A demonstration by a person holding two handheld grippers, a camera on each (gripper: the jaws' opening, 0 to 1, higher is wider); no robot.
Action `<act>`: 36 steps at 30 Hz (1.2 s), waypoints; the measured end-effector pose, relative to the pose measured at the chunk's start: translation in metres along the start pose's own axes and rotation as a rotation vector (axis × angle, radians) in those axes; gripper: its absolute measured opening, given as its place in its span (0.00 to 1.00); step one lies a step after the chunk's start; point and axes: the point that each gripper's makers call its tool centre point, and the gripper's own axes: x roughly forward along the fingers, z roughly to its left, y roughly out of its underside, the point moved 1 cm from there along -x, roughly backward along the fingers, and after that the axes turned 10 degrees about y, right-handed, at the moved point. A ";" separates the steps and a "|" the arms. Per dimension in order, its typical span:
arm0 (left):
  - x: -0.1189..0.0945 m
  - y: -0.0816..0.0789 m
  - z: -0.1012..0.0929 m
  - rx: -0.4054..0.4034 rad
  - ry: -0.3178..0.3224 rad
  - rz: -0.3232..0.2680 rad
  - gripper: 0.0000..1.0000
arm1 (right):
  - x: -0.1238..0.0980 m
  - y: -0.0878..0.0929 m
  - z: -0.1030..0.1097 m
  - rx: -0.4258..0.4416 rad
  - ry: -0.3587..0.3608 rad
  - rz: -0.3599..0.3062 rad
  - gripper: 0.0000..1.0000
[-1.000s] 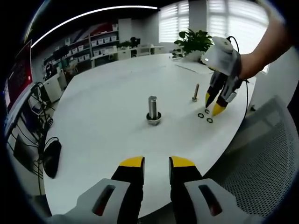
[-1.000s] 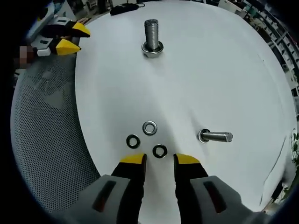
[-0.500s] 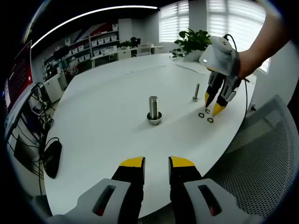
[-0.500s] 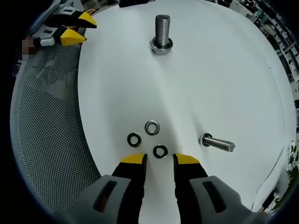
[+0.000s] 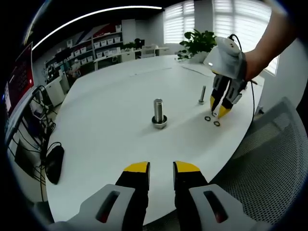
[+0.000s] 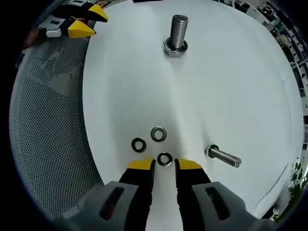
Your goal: Place the washer onto the threaded stud by aligning its center hole with the stud, sliding it down to the base, and recovering from edge contact or off-axis alignment until the washer reaches the visible bottom stop.
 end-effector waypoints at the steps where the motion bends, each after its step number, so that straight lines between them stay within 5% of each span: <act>1: 0.000 0.000 0.000 -0.001 0.001 -0.001 0.17 | 0.000 0.000 0.000 -0.001 -0.002 0.000 0.20; 12: 0.001 0.000 -0.001 0.001 0.004 0.000 0.16 | 0.001 -0.003 -0.002 -0.014 -0.008 0.004 0.16; 21: 0.001 0.000 -0.001 0.002 0.006 0.000 0.16 | 0.000 -0.005 0.000 0.030 0.015 0.080 0.15; 33: 0.001 -0.001 -0.003 -0.006 0.018 -0.013 0.17 | 0.000 -0.003 0.000 0.090 0.087 0.023 0.15; 36: 0.000 -0.002 -0.002 -0.006 0.016 -0.017 0.17 | 0.001 -0.002 -0.002 0.185 0.074 0.009 0.15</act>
